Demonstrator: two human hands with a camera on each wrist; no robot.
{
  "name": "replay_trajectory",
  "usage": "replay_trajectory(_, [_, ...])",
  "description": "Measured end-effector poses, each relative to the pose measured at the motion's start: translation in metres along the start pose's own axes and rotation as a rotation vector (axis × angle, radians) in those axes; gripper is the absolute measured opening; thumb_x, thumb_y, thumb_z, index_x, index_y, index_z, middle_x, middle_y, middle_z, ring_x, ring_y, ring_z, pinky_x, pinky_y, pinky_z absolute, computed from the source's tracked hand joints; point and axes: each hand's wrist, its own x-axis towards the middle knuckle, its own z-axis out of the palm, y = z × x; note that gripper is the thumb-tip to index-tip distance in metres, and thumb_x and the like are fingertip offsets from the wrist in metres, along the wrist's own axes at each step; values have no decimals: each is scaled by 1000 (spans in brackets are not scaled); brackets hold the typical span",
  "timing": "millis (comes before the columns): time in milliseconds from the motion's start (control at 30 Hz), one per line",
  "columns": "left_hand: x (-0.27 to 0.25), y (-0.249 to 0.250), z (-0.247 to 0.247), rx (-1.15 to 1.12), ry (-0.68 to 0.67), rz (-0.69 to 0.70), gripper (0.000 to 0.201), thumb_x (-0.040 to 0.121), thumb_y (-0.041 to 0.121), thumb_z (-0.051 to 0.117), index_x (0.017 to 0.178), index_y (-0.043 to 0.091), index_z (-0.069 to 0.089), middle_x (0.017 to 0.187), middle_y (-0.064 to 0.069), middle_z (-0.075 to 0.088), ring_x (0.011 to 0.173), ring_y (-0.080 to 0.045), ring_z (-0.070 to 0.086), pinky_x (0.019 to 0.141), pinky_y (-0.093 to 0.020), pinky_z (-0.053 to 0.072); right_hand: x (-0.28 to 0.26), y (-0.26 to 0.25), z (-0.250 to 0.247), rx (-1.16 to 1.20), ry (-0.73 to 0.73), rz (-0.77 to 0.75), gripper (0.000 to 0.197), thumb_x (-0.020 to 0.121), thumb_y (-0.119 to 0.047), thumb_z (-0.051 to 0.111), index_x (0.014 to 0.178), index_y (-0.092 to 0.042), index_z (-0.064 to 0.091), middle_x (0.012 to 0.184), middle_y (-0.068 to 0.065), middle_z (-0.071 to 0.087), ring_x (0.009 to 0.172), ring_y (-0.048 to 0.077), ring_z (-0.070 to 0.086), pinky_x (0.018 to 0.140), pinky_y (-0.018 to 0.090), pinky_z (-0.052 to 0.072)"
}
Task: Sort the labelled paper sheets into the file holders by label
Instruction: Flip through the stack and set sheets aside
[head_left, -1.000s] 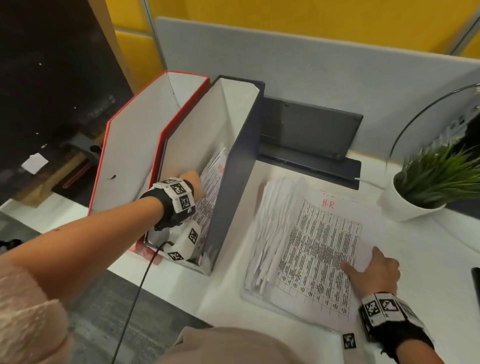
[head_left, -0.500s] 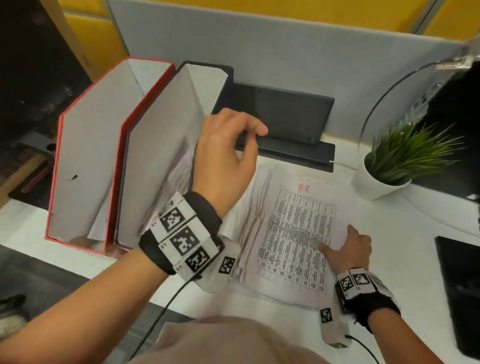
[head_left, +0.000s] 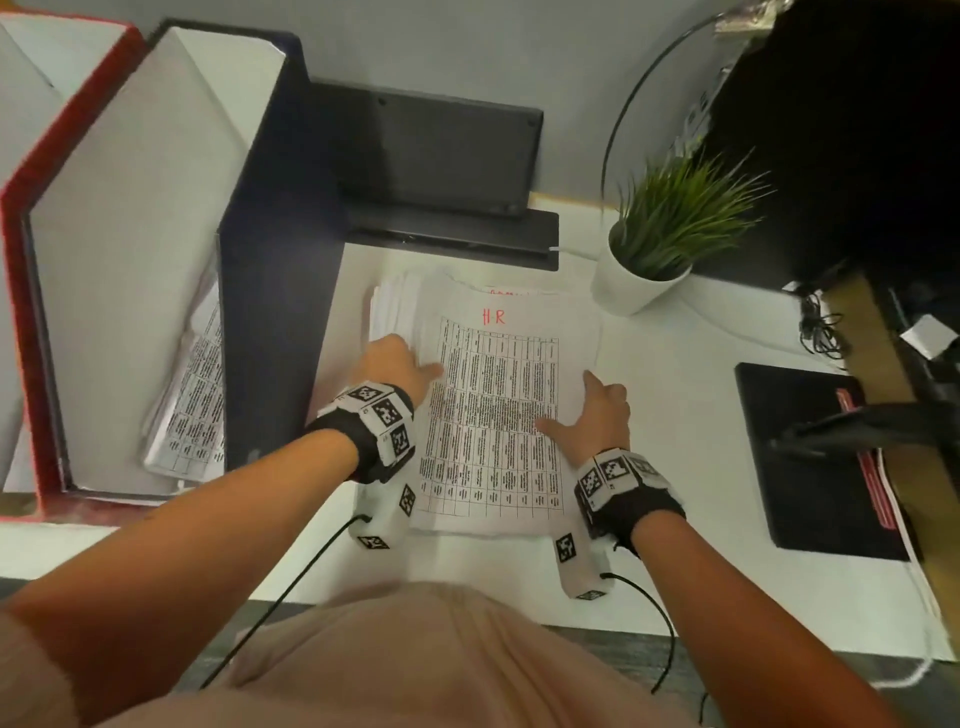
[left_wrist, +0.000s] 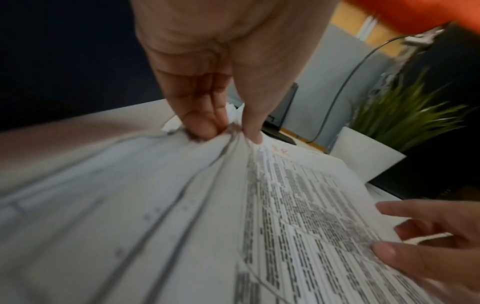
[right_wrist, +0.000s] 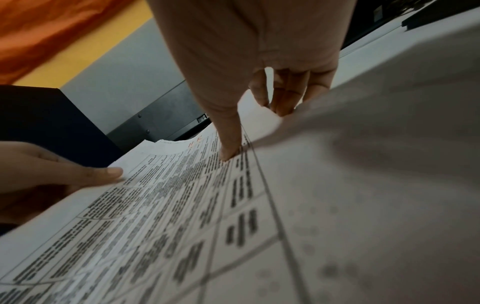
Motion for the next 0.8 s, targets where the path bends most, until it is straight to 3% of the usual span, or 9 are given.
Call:
replay_trajectory(33, [2,0,-1,-33,24,2,41,82,34,69,60,7,47,60,-6,49,50,-17,45,45,-25,37,-1,0,-1,-18,-9,-7,94,73,-41,75,146,-12,22,138,15,29,130,31,31,107,42,34])
replay_trajectory(167, [2,0,0,-138,106,81,24,84,19,68,69,2,58,75,-13,60,74,-31,61,73,-38,54,-5,-4,-1,-45,72,-79,96,71,-34,79,146,-13,22,132,14,32,124,29,33,104,38,34])
replay_trajectory(267, [1,-2,4,-58,112,131,34,90,16,57,58,10,45,64,-8,52,67,-30,58,63,-34,51,-7,-8,3,127,38,-154,87,77,-10,74,146,-15,22,133,12,33,125,26,38,107,34,34])
replay_trajectory(367, [-4,-4,5,69,148,205,34,94,20,48,62,10,49,63,-3,49,68,-28,59,55,-28,40,-6,-9,6,280,-36,-113,81,80,0,68,145,-18,23,135,13,36,120,25,46,96,27,41])
replay_trajectory(467, [-8,-9,5,73,294,357,22,93,20,53,89,7,71,88,-7,56,75,-18,49,62,-26,36,-2,-9,6,357,-45,-62,87,75,-1,73,145,-19,24,133,15,37,116,27,50,93,26,43])
replay_trajectory(567, [-11,-10,7,-142,326,461,20,90,10,57,105,10,70,91,-5,57,71,-9,46,65,-17,37,0,-10,5,453,-28,-27,99,68,-2,80,145,-21,20,134,13,31,120,26,45,103,40,43])
replay_trajectory(667, [-13,-10,9,-402,223,404,15,91,10,54,92,18,67,81,1,60,60,-6,48,52,-9,39,1,-8,1,538,40,20,106,64,-7,83,146,-22,17,134,12,31,118,23,45,96,31,44])
replay_trajectory(733, [-11,-11,8,-542,122,329,20,92,9,51,81,24,59,71,2,57,57,-10,47,45,-10,39,1,-5,-2,612,78,44,105,64,-8,83,145,-24,18,130,11,34,100,18,54,81,22,46])
replay_trajectory(800, [-9,-14,5,-594,62,298,25,92,5,50,76,24,56,76,0,58,62,-14,50,49,-13,41,-1,-3,-5,692,94,53,103,65,-6,83,145,-26,21,126,9,36,77,7,54,72,20,46])
